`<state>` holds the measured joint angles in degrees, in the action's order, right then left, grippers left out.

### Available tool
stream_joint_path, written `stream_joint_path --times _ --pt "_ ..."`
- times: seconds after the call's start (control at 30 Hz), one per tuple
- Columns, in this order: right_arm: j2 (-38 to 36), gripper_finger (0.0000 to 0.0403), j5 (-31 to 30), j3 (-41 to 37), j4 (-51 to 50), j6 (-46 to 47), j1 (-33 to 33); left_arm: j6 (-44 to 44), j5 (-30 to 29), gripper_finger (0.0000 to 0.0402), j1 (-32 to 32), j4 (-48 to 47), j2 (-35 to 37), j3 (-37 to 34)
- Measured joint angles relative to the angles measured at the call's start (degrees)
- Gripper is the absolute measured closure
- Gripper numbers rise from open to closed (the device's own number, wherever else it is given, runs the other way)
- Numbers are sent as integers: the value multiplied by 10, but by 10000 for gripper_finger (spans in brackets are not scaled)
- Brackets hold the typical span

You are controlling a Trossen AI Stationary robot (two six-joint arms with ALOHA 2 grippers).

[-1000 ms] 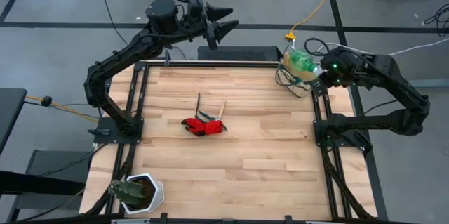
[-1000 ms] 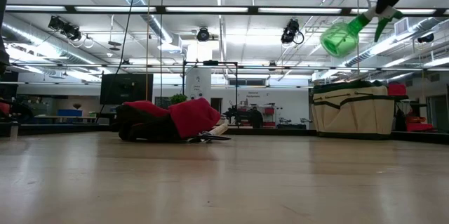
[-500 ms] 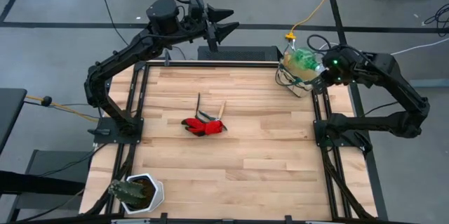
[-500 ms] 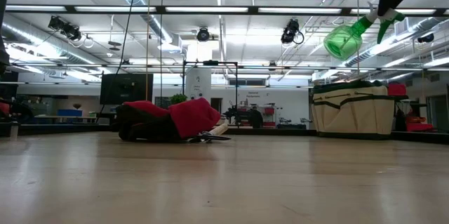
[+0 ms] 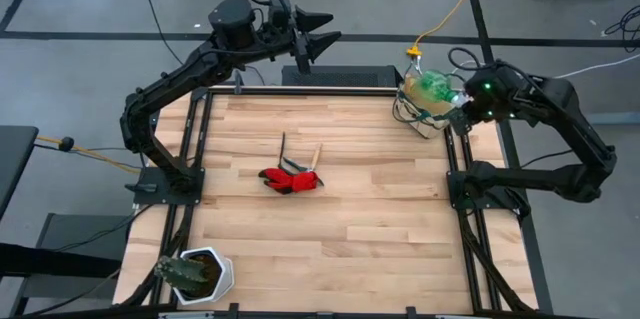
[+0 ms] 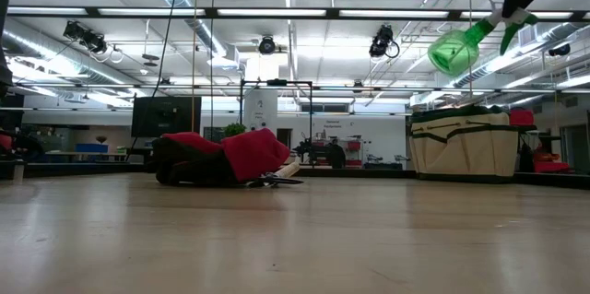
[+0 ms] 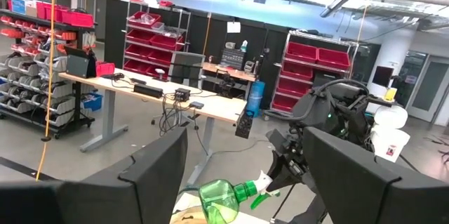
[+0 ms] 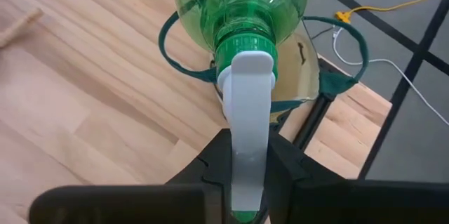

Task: Pick & Place Garden tools in Gardening bag
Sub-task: Put the green spray bottle into the gardening bag

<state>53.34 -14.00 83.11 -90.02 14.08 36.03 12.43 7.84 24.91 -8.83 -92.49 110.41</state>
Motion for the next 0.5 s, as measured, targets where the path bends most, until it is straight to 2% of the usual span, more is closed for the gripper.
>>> stream_joint_path --times 0.5 --pt "-61 350 0 0 0 20 0 0 0 110 0 0 0 0"
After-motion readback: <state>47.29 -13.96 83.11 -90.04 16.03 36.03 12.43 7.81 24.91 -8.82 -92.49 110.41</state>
